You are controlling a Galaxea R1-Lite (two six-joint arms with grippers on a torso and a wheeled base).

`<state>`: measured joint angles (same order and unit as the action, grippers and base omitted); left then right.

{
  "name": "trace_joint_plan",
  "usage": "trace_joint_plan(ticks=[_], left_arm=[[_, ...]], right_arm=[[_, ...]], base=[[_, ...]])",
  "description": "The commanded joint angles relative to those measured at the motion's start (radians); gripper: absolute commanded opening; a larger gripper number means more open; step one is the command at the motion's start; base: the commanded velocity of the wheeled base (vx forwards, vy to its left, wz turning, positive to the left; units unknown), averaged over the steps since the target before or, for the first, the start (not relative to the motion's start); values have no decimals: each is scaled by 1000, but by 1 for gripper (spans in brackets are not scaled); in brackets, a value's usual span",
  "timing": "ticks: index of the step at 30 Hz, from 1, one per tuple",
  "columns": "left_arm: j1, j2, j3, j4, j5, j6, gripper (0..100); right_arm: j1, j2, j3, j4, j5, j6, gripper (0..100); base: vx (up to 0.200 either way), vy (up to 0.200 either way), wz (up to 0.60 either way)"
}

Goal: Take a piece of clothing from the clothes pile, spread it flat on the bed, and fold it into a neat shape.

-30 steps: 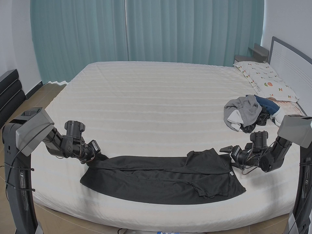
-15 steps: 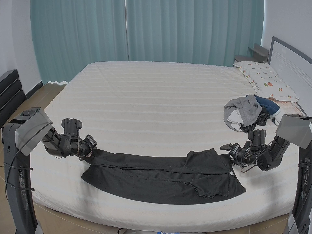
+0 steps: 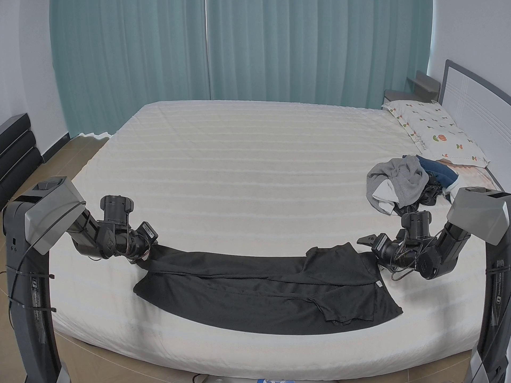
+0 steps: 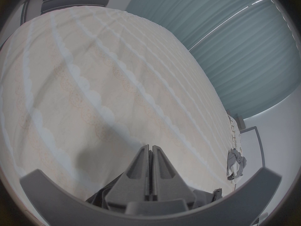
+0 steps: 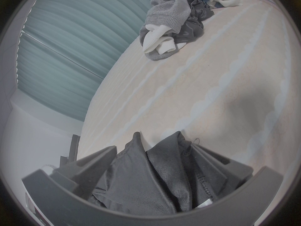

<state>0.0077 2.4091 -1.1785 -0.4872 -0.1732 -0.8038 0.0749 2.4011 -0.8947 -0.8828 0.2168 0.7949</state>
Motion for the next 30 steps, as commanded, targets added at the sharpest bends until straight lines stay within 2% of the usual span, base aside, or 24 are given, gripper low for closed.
trace_joint_plan(ticks=[1,8,23,24,27,28,30], left_arm=[[0,-1,0,-1,0,0,0],[0,-1,0,-1,0,0,0],[0,-1,3,-1,-2,2,0],[0,-1,3,-1,-2,2,0],[0,-4,7,-1,-8,-2,0],[0,-4,7,-1,-8,-2,100],[9,-7,8,-1,-14,-14,100]], right_arm=[[3,7,-10,1,-2,0,0],[-12,10,-53,27,-36,-2,0],[-29,29,-73,27,-36,0,0],[-29,29,-73,27,-36,0,100],[-29,24,-67,16,-34,4,100],[-29,24,-67,16,-34,4,100],[-41,0,-52,15,-33,9,100]], base=[[0,0,0],[0,0,0],[0,0,0],[0,0,0],[0,0,0],[0,0,0],[0,0,0]])
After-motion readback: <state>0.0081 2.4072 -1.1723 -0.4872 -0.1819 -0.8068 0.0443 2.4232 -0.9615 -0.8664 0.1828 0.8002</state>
